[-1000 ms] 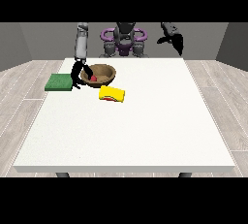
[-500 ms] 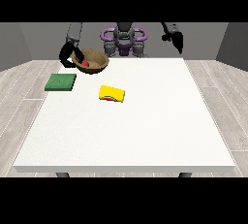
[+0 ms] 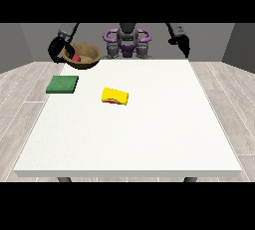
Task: Pick the cup and pour the ball into the bowl, then pick the bowl and place it on the pad
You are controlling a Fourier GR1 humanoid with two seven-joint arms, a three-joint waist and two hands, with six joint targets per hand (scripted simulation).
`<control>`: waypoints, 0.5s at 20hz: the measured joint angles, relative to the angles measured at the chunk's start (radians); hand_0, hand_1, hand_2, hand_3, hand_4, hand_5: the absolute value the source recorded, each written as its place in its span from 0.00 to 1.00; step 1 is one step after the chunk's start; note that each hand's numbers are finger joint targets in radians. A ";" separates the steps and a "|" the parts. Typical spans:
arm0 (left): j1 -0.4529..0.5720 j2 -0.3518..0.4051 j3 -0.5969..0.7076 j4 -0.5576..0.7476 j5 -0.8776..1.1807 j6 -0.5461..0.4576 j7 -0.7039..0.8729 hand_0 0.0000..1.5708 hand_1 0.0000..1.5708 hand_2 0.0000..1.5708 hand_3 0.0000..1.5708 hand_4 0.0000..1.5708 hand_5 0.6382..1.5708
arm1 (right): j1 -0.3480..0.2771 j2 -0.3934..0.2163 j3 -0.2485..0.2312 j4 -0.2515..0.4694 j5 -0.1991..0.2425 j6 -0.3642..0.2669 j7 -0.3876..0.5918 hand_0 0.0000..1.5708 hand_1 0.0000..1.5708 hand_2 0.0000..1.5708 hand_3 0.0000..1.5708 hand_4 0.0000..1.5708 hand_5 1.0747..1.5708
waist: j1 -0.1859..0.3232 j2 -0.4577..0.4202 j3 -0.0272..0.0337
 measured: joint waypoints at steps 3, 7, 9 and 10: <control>-0.028 0.031 0.031 0.003 0.029 -0.034 -0.018 0.00 0.00 0.00 0.00 0.80 0.93 | -0.007 -0.049 -0.035 0.008 -0.014 0.030 -0.043 1.00 1.00 1.00 0.14 0.56 1.00 | 0.011 0.058 0.0002; -0.048 0.114 0.100 -0.027 0.103 -0.114 -0.010 0.00 0.00 0.00 0.00 0.84 0.99 | 0.019 -0.135 -0.097 0.049 -0.040 0.073 -0.126 1.00 1.00 1.00 0.00 0.56 1.00 | 0.047 0.103 0.0007; -0.063 0.190 0.168 -0.017 0.156 -0.165 -0.016 0.00 0.00 0.00 0.00 0.82 1.00 | 0.034 -0.162 -0.126 0.059 -0.057 0.088 -0.171 1.00 1.00 1.00 0.00 0.55 1.00 | 0.057 0.134 0.0009; -0.071 0.221 0.194 -0.012 0.177 -0.187 -0.016 0.00 0.00 0.00 0.00 0.82 1.00 | 0.037 -0.172 -0.139 0.067 -0.065 0.094 -0.189 1.00 1.00 1.00 0.00 0.55 1.00 | 0.062 0.147 0.0010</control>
